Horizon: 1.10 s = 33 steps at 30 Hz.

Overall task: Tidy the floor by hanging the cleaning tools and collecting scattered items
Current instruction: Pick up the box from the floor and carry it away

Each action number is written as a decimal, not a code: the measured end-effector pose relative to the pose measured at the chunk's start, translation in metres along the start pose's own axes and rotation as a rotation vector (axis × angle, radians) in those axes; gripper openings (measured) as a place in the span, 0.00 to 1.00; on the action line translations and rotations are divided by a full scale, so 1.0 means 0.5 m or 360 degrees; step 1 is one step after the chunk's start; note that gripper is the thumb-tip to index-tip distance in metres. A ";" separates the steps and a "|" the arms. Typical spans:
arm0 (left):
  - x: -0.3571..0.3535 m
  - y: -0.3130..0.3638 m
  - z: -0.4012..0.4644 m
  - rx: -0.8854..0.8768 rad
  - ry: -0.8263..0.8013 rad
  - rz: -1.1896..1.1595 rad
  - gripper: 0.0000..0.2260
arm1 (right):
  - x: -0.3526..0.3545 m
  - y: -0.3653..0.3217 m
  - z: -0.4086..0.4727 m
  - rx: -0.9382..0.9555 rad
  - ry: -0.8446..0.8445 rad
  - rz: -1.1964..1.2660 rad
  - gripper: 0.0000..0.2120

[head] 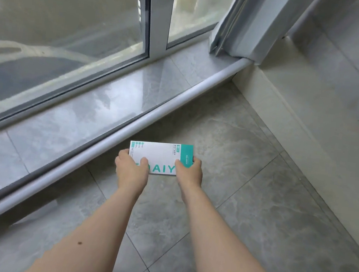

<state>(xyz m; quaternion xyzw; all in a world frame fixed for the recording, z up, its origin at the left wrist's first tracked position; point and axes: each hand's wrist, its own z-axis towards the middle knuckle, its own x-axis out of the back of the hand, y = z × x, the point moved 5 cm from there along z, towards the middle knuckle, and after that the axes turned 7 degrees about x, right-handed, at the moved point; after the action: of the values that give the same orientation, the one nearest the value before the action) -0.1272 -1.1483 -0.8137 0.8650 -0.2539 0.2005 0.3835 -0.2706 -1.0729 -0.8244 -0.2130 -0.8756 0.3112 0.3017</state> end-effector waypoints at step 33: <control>0.708 0.582 -0.427 -0.0485 0.0449 -0.0467 0.16 | 0.161 -0.846 -0.574 0.0813 -0.0254 0.0292 0.20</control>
<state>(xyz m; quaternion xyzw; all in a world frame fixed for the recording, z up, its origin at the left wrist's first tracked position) -0.0523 -1.2539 -0.3250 0.7883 -0.0971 0.2209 0.5661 -0.2178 -1.2108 -0.3286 -0.1833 -0.7669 0.5636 0.2463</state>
